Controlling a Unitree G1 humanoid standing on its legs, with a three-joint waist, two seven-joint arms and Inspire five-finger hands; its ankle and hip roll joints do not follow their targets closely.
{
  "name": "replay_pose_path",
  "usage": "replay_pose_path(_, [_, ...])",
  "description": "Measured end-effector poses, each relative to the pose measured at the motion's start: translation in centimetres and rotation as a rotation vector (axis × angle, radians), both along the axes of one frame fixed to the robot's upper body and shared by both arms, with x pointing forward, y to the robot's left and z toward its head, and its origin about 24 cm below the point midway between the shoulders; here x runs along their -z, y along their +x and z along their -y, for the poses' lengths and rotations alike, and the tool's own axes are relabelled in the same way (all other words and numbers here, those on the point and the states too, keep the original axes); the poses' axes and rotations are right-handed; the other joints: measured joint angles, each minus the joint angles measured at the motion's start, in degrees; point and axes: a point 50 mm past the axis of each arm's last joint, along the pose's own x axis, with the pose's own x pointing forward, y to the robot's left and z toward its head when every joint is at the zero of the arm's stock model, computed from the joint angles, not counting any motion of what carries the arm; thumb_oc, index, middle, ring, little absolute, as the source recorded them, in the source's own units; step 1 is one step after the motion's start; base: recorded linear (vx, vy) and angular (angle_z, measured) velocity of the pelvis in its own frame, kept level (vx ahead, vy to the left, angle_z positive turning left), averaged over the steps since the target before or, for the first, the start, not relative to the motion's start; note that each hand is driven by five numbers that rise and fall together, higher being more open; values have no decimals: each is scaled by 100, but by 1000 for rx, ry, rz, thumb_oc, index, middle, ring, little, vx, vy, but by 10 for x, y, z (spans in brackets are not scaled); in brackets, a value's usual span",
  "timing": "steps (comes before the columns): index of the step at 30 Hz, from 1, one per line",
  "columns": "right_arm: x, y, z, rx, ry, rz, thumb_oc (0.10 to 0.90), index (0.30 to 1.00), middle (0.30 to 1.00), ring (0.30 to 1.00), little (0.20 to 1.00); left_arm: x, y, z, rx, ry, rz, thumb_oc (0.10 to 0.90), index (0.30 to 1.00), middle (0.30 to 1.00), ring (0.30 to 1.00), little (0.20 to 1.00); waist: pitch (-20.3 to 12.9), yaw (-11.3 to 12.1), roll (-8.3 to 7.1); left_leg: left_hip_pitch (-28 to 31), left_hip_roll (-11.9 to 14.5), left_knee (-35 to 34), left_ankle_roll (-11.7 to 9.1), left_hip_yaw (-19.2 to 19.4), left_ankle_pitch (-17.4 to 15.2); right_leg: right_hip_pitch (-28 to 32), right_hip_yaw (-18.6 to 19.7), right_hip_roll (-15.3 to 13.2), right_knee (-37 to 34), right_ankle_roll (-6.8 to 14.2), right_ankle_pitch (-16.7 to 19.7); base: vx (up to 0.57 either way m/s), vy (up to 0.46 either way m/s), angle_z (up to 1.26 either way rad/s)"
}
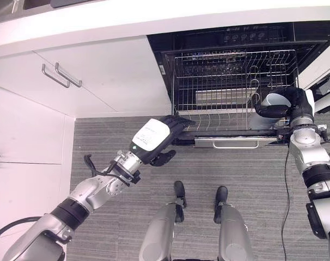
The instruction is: Place the dishes in the dishwasher.
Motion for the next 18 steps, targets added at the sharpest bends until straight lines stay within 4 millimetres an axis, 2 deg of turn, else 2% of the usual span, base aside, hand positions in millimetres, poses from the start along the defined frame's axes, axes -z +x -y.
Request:
replay_pose_path(3, [-2,1,0,2,-15,-6,400,300,300,300,300,-6,2,2,9,-1,22,800,900,900,900,900,0,-1,0,-62,-26,0,15,-3,10,-74,2,-26,30,1,0,-3,-3,1])
replay_pose_path(4, [-5,3,-1,1,-24,-7,800,900,900,900,900,-9,3,3,13,-1,29,800,900,900,900,900,0,-2,0,-99,-31,6,23,-1,16,-114,3,-34,45,1,0,0,0,0])
replay_pose_path(8, [-7,5,-2,-3,-75,-23,800,900,900,900,900,-15,6,5,23,12,39,800,900,900,900,900,0,17,0,-133,-42,10,31,-8,24,-153,2,-48,75,2,-1,0,-3,1])
replay_pose_path(14, [-8,6,-6,-22,-93,-3,800,900,900,900,900,-13,5,7,33,38,8,800,900,900,900,900,0,12,0,-133,-51,17,37,-16,56,-171,6,-58,130,1,-1,0,0,0])
replay_pose_path(18, [-19,5,-16,-38,-233,74,800,900,900,900,900,-13,4,8,41,52,-8,800,900,900,900,900,0,-5,0,-171,-59,-16,36,-14,103,-255,28,-64,178,-1,-2,0,0,0])
